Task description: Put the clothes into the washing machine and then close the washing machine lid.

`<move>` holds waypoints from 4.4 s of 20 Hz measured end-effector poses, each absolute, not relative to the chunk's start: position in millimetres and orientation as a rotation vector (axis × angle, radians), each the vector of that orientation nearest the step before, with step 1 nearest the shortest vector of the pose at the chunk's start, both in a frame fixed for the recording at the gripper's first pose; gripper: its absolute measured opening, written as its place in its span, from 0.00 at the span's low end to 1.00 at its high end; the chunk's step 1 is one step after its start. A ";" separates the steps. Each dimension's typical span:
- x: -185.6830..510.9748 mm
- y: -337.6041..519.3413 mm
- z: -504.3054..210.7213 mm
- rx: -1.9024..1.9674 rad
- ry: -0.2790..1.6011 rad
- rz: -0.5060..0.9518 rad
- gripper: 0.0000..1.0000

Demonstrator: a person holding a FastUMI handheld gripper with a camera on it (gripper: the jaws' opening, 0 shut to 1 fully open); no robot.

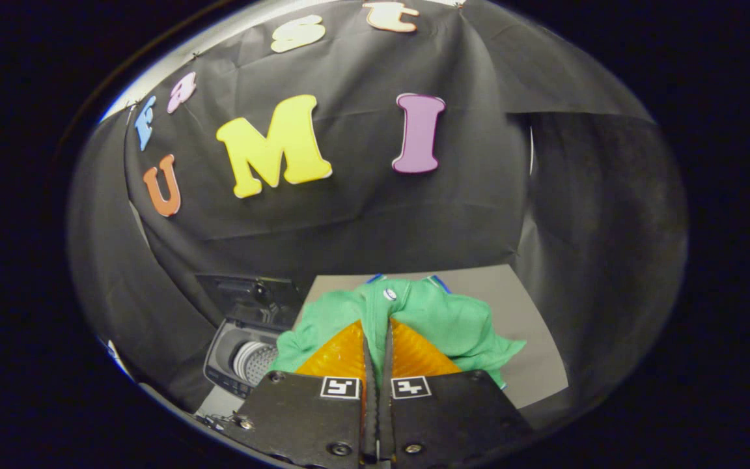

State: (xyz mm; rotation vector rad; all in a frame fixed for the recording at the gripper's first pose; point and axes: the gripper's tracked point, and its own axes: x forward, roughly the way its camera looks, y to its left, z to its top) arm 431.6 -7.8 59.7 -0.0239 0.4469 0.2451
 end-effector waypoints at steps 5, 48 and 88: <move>425.1 9.5 73.3 -0.042 0.428 0.272 0.05; 424.0 352.7 -57.3 -0.097 0.532 0.730 0.05; 475.6 340.3 -270.4 -0.182 0.844 0.434 1.00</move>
